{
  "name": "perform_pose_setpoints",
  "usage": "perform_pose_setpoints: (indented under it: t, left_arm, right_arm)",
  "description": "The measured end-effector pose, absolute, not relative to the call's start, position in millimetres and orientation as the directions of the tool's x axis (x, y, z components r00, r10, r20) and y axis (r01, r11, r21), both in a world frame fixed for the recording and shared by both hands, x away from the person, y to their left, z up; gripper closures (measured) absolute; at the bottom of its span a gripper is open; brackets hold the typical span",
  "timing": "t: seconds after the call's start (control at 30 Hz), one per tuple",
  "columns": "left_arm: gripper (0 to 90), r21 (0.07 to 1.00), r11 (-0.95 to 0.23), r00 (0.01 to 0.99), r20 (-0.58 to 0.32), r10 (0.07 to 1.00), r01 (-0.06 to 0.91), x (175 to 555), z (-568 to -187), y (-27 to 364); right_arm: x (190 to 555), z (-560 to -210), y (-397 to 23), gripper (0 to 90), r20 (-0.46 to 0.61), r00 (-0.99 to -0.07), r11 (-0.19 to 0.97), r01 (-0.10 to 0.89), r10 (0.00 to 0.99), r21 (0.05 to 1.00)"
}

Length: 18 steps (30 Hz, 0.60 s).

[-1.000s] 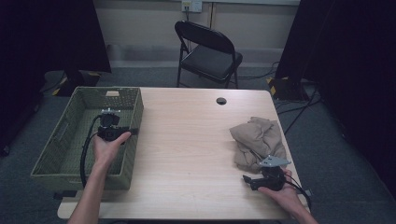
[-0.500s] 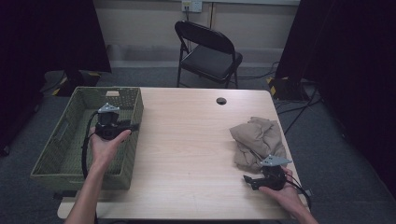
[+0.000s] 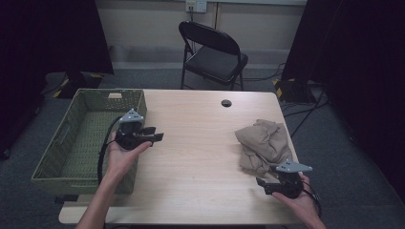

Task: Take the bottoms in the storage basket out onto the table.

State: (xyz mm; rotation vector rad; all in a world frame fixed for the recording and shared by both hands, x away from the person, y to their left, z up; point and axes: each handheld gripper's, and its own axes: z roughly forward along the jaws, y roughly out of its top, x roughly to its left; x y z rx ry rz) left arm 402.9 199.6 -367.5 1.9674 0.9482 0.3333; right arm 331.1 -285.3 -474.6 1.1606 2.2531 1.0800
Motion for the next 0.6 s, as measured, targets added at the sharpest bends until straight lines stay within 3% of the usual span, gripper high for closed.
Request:
perform_pose_setpoints:
  t: [0.23, 0.6]
  left_arm:
    - [53.8, 0.817, -0.341, 0.727, -0.132, 0.674, 0.465, 394, -379, 166]
    - [51.0, 0.780, -0.376, 0.733, -0.151, 0.663, 0.500, 396, -401, 153]
  right_arm:
    - [336, -461, -288, 20.1, 0.015, -0.537, 0.296, 0.487, 0.843, 0.822]
    - [381, -478, -268, 21.5, -0.033, -0.546, 0.359, 0.504, 0.837, 0.785]
